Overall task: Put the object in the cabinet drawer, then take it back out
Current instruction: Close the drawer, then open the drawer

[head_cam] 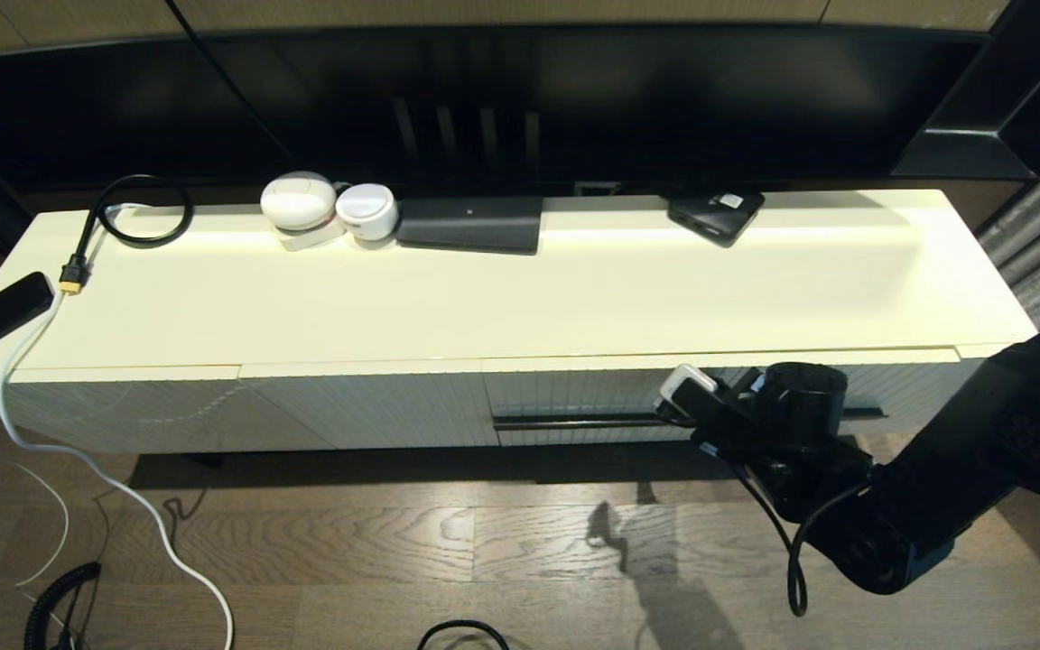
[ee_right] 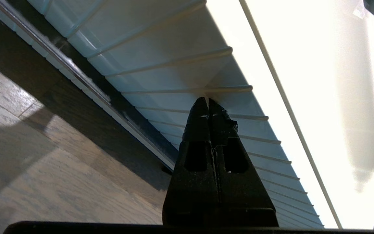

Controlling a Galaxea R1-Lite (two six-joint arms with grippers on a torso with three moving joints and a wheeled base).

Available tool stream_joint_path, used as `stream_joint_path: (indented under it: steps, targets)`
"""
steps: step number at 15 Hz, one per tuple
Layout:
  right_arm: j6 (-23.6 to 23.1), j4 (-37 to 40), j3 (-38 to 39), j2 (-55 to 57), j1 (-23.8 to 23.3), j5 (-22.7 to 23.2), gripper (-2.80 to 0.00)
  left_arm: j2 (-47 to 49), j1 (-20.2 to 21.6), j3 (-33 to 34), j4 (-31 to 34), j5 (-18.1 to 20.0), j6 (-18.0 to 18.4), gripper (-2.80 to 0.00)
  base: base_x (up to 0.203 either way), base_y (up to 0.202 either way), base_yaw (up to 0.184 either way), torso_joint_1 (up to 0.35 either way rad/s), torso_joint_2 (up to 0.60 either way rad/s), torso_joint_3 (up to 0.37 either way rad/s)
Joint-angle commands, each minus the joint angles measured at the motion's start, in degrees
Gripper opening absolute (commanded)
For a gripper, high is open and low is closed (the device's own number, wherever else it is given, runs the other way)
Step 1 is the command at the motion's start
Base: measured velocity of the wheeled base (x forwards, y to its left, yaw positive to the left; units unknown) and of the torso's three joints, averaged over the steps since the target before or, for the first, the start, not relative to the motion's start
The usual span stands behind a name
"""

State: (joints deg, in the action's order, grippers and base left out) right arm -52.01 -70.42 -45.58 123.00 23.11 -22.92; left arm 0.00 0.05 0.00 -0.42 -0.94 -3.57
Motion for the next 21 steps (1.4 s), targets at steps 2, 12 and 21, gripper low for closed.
stream_joint_path:
  steps: [2,12,21]
  targets:
    - [-0.11,-0.02,-0.5,-1.33,0.0,-0.54,-2.8,0.0,0.04,0.0,-0.02,-0.03,-0.03,-2.8,0.0,0.0,0.0,0.0,0.0,0.0]
    - [-0.05,25.67,18.27,-31.43,0.92,-0.96,-2.8,0.0,0.01,0.06,-0.02,-0.03,-0.03,-2.8,0.0,0.0,0.0,0.0,0.0,0.0]
    - [-13.46,61.71,22.03,-55.09,5.11,14.09,-2.8,0.0,-0.02,0.0,-0.02,-0.03,-0.03,-2.8,0.0,0.0,0.0,0.0,0.0,0.0]
